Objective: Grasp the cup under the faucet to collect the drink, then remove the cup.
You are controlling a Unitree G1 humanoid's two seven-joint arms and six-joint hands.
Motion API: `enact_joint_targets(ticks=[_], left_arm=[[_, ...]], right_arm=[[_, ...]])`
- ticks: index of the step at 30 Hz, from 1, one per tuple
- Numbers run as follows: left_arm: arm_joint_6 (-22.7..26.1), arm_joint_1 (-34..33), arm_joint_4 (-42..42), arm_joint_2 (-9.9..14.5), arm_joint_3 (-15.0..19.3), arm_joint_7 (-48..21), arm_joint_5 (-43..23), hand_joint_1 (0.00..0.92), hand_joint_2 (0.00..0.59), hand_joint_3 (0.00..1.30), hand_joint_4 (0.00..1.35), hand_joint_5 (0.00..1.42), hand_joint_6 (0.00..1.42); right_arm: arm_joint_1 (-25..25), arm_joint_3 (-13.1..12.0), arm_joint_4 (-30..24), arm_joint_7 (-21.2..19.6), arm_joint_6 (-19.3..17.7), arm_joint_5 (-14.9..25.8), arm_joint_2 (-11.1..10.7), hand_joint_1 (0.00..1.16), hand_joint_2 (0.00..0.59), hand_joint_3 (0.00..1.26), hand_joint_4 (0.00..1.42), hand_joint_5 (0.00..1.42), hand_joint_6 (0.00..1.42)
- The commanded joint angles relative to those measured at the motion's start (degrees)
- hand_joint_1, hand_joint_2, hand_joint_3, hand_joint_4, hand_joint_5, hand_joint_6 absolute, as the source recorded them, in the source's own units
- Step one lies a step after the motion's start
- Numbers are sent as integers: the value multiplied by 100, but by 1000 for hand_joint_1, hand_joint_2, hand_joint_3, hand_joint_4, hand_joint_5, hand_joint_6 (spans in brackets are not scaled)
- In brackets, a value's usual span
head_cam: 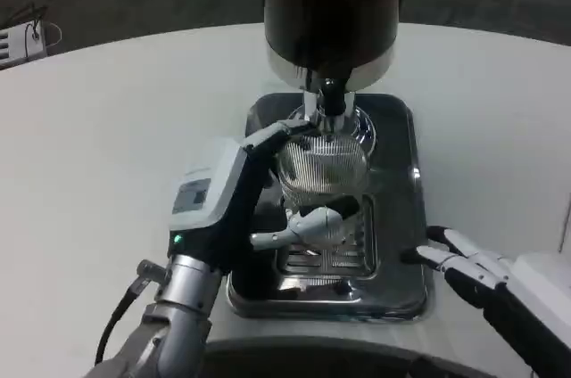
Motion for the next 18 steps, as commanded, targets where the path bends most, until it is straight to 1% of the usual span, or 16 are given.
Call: enact_joint_targets(ticks=[1,3,5,9,11,14,18], left_arm=[[-25,-18,41,-9,-16,-135,-56,288,56,273,325,603,664],[-56,-6,20,-3,-4,-168,-82,254,40,207,254,555,608],[-90,8,-3,3,13,-190,-112,225,35,163,214,509,541],[-158,46,-62,38,69,-213,-180,186,23,137,163,440,465],[-177,77,-105,59,100,-223,-212,181,14,137,153,436,457],[-201,137,-178,92,149,-258,-273,171,18,137,151,420,449],[-313,384,-470,183,276,-341,-432,167,18,137,151,414,447]], right_arm=[[90,-75,20,8,27,84,-47,620,397,156,28,97,142],[90,-77,29,-3,24,92,-48,620,397,156,30,97,142],[81,-68,50,-9,24,100,-51,620,397,156,31,97,143],[55,-48,89,-17,29,111,-48,620,397,156,32,104,144],[43,-45,104,-19,38,117,-43,620,397,156,32,107,145],[30,-46,119,-26,48,125,-38,620,397,156,34,109,145],[18,-32,135,-53,66,121,-16,620,397,156,39,110,146]])
